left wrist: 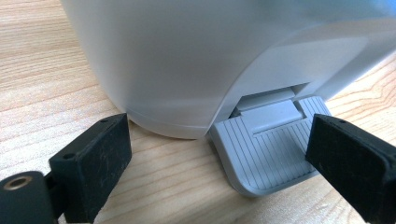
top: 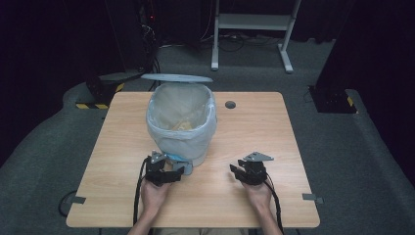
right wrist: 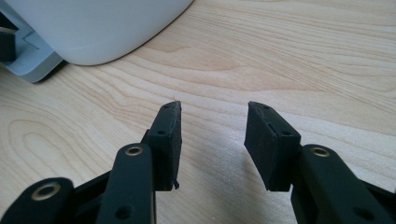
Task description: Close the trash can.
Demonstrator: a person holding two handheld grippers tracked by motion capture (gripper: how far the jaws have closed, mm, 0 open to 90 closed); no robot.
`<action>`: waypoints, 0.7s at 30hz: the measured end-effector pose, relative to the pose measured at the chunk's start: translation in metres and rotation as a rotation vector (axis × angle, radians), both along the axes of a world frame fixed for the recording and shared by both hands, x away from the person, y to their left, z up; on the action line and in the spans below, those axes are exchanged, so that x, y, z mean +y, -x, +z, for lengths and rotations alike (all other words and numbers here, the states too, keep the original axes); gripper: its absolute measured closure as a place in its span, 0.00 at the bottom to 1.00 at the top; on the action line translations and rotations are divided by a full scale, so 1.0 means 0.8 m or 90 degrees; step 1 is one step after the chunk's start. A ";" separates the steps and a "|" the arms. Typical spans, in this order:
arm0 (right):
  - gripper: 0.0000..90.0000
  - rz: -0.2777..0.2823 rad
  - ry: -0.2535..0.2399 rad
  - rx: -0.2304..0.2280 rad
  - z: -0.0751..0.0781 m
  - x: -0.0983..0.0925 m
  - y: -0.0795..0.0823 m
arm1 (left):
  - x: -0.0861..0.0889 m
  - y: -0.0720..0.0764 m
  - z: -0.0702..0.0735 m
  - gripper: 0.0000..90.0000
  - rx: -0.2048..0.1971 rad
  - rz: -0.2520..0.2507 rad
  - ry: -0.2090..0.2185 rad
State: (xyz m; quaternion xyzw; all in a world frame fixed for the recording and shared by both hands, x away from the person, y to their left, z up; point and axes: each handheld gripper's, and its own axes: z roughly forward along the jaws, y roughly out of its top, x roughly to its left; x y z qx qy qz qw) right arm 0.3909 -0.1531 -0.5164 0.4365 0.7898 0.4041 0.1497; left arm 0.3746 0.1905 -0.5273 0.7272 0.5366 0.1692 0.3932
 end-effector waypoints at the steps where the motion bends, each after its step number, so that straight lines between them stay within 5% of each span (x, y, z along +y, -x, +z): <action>1: 0.62 -0.002 0.002 -0.001 0.000 0.000 0.000 | 0.000 0.000 0.000 0.08 0.000 0.000 0.000; 21: 0.57 -0.025 0.070 -0.007 -0.009 0.005 -0.004 | 0.000 0.000 0.000 0.08 0.000 0.000 0.001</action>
